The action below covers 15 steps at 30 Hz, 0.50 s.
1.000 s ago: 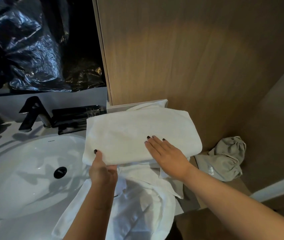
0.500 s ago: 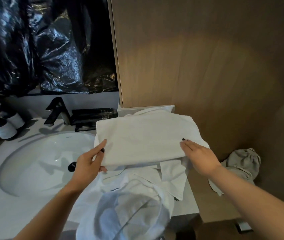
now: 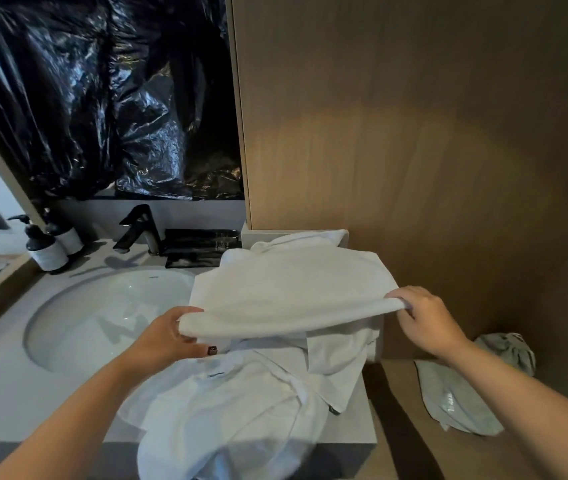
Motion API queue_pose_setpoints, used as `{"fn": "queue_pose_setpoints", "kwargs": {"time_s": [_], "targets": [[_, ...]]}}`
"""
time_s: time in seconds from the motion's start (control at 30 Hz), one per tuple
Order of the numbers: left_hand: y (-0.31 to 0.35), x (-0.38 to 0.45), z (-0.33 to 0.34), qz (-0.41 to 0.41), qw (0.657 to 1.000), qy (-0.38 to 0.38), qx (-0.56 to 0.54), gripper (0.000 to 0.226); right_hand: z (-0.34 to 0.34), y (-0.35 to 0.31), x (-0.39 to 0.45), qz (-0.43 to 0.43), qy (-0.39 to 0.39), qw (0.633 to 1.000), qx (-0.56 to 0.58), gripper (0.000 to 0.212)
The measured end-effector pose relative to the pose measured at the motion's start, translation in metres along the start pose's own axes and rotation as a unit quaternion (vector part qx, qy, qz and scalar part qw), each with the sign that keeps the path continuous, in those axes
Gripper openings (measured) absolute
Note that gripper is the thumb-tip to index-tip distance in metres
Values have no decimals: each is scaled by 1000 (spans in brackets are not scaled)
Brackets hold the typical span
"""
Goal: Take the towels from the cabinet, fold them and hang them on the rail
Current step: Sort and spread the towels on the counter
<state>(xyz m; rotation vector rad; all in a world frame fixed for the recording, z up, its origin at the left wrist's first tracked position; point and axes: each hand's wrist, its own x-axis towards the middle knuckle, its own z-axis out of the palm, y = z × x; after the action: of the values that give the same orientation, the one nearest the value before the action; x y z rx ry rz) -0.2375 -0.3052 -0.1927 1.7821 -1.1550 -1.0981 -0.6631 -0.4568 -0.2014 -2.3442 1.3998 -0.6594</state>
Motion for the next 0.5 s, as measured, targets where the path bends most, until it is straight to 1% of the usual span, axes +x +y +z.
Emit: {"fn": "queue_pose_setpoints", "kwargs": {"time_s": [0.03, 0.1, 0.17, 0.2, 0.27, 0.33, 0.37, 0.47, 0.5], "targets": [[1, -3, 2, 10, 999, 8, 43, 61, -2, 2, 2, 10, 2, 999, 31, 27], [3, -7, 8, 51, 992, 70, 96, 46, -6, 4, 5, 24, 18, 997, 72, 27], [3, -5, 9, 77, 985, 139, 65, 25, -9, 1, 9, 37, 32, 994, 102, 25], [2, -3, 9, 73, 984, 156, 43, 17, -11, 0, 11, 46, 36, 991, 117, 23], [2, 1, 8, 52, 986, 156, 23, 8, -14, 0, 17, 70, 40, 986, 149, 19], [3, 6, 8, 34, 987, 155, 10, 11, -16, 0, 24, 86, 38, 981, 170, 15], [3, 8, 7, 28, 986, 163, 9, 18, -17, -2, 26, 90, 36, 979, 179, 14], [2, 20, 4, 30, 980, 193, 20, 53, -14, -8, 30, 107, 52, 971, 209, 9], [2, 25, 4, 34, 979, 201, 2, 53, -13, -10, 30, 113, 64, 965, 226, 8]]}}
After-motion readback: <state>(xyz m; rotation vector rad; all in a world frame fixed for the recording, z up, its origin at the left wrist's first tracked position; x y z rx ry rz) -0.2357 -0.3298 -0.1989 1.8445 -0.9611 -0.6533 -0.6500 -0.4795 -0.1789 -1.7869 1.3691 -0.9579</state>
